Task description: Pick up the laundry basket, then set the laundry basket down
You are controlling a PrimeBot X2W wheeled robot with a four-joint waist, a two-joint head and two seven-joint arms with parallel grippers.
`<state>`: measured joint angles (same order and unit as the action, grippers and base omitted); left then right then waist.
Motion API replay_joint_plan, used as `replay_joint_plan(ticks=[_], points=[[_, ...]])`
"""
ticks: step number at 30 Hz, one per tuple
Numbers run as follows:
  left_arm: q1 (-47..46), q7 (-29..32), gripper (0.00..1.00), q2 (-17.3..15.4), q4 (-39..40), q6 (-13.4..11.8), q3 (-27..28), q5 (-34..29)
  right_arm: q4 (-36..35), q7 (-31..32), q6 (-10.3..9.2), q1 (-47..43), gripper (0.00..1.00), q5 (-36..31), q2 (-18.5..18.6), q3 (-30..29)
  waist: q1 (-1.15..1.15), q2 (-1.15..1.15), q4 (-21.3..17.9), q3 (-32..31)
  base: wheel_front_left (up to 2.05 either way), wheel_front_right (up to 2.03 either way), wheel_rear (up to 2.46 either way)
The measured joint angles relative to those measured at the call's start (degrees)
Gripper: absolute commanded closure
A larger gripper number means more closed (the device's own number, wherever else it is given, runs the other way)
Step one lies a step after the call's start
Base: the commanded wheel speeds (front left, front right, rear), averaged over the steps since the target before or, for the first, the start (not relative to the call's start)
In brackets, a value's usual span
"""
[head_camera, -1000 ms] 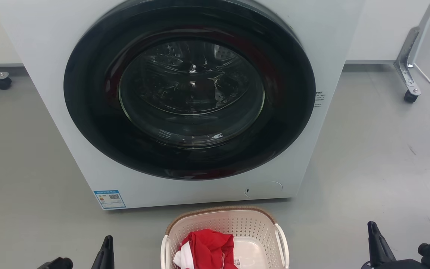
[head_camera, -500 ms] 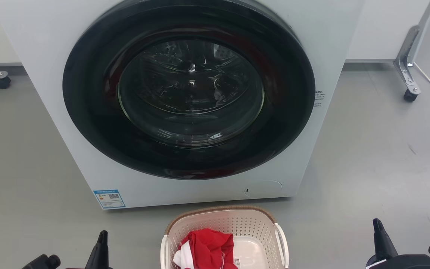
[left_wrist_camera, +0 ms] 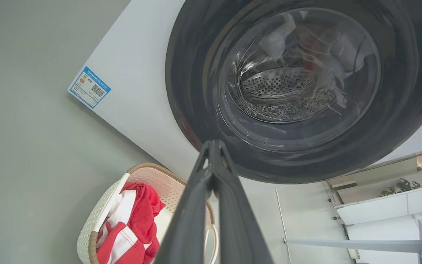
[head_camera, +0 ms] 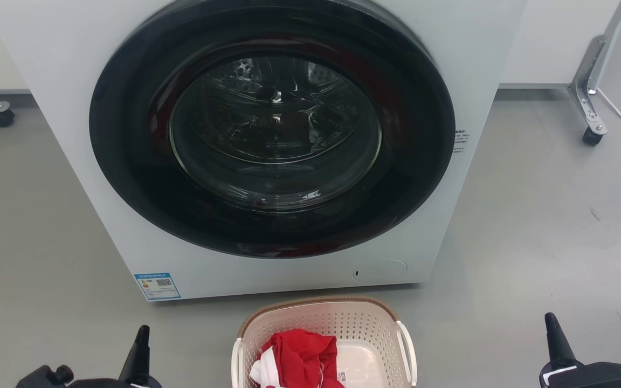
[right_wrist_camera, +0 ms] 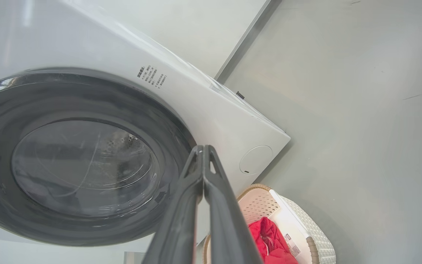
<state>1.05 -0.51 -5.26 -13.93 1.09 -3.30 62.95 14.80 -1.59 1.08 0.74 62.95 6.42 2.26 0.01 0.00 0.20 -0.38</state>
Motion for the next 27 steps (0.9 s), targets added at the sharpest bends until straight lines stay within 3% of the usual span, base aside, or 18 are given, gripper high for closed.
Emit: replay_joint_plan(ticks=[27], points=[[-3.48, 4.6, 1.0, 1.82, -2.0, 3.85, 5.65, 19.14, 1.47, 5.33, 3.88, 2.53, 1.0, 19.04, -2.57, -6.6, 0.0, 0.0, -0.14, 0.33, 0.0, 0.0, 0.0]])
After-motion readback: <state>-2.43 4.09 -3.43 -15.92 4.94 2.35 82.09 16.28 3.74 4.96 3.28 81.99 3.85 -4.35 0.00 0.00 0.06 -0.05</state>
